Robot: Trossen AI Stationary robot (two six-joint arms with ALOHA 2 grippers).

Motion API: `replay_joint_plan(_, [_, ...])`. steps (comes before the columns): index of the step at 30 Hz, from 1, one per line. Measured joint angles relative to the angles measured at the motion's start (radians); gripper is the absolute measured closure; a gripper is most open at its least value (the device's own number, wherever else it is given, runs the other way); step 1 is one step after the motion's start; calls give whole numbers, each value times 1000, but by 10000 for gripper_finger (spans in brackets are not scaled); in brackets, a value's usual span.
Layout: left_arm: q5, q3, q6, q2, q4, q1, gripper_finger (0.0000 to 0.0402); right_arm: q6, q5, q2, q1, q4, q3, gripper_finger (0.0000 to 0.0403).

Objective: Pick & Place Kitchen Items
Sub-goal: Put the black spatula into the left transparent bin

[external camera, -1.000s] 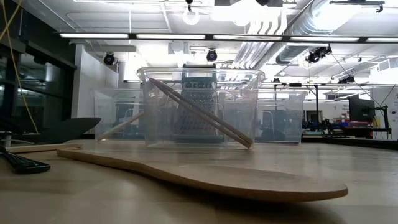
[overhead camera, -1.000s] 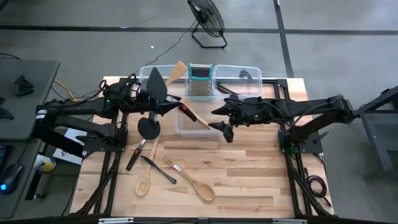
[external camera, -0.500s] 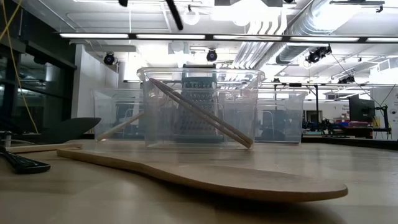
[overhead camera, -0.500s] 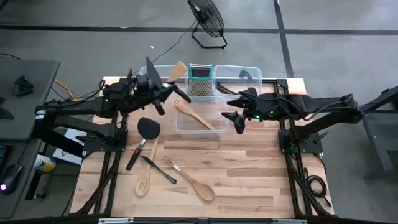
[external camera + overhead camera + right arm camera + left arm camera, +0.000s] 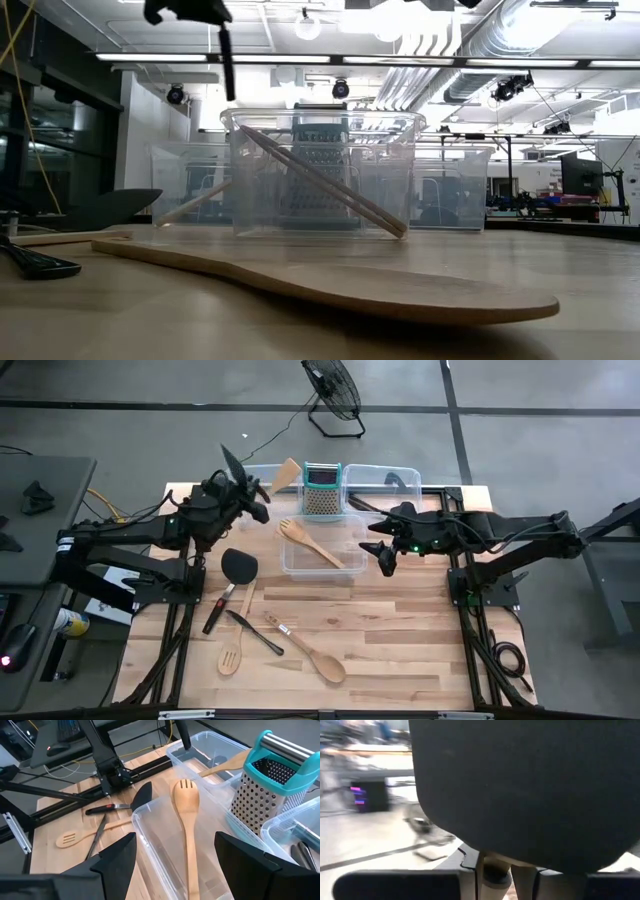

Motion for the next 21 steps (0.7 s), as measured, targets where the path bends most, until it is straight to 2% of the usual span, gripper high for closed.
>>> replay_joint_plan(7, [-162, 2, 72, 46, -23, 8, 339, 8, 0, 0, -26, 0, 0, 143])
replay_joint_plan(13, [-183, 2, 63, 114, -82, 108, 339, 34, 2, 0, -52, 6, 0, 143])
replay_joint_plan(16, [-161, 2, 36, 141, -124, 182, 339, 52, 8, 0, -66, 6, 0, 143])
replay_joint_plan(21, [-21, 2, -90, 182, -252, 308, 339, 61, 30, 1, -84, 6, 0, 143])
